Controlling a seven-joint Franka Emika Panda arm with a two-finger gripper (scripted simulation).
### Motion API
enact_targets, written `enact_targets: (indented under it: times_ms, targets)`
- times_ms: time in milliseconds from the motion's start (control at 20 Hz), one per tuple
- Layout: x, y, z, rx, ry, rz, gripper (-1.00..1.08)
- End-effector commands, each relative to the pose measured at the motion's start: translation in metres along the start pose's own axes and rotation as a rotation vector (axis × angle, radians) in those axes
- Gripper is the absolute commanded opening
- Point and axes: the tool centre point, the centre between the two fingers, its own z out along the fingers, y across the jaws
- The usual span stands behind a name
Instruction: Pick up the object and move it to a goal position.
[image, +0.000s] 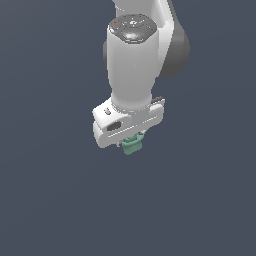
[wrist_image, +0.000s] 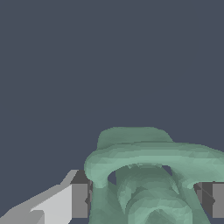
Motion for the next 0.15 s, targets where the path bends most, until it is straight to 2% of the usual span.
enact_targets:
  times_ms: [0, 100]
  targets:
    - [0.0016, 0.0011, -0.0026, 0.0, -0.001, 0.0, -1.0]
    - [0.0019, 0.0014, -0.0031, 0.0, -0.001, 0.0, -1.0]
